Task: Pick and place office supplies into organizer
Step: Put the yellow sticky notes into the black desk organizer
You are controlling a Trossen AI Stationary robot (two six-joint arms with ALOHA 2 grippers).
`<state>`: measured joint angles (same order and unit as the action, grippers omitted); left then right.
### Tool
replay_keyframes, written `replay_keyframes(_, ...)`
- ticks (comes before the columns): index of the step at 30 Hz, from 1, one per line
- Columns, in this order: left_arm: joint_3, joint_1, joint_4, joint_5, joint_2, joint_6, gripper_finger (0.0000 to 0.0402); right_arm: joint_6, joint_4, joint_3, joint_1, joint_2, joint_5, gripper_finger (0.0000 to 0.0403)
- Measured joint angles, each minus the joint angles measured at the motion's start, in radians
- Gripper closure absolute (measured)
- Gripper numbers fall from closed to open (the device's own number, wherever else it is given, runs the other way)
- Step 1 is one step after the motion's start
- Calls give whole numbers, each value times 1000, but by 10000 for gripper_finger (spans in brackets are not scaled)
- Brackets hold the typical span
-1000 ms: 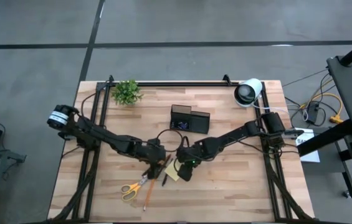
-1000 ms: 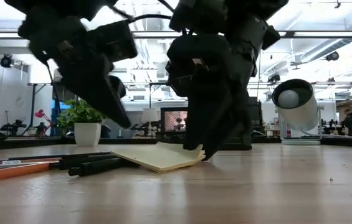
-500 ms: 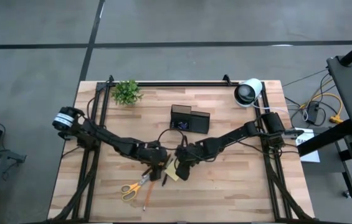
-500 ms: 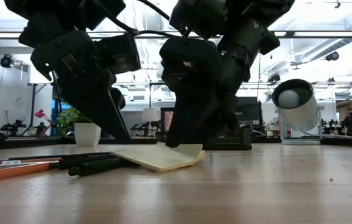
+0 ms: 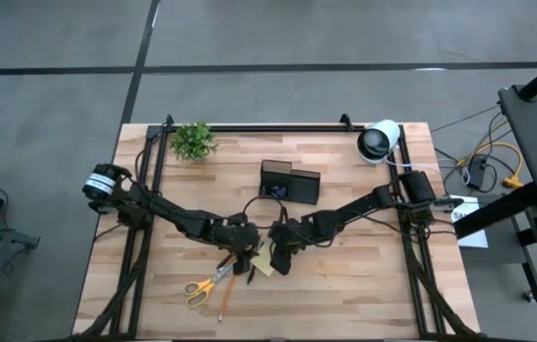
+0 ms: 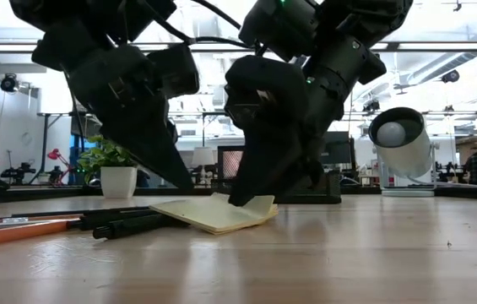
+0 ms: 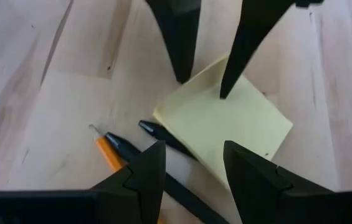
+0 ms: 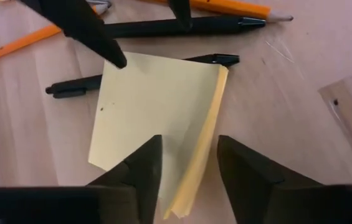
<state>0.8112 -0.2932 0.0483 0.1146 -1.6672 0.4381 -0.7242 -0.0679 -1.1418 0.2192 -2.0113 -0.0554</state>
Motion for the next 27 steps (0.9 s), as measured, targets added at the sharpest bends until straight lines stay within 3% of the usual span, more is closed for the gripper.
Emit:
replay_keyframes(8, 0, 6, 16, 21, 0, -1, 256, 78, 39, 5, 1, -16, -4, 358)
replay_keyframes(11, 0, 6, 22, 33, 0, 0, 256, 77, 73, 0, 0, -45, -64, 386)
replay_keyframes(19, 0, 6, -7, 33, 4, -1, 256, 102, 55, -84, 6, -89, -110, 394)
replay_keyframes(27, 0, 6, -224, 81, 92, -8, 256, 182, -70, -146, 4, -22, 25, 395)
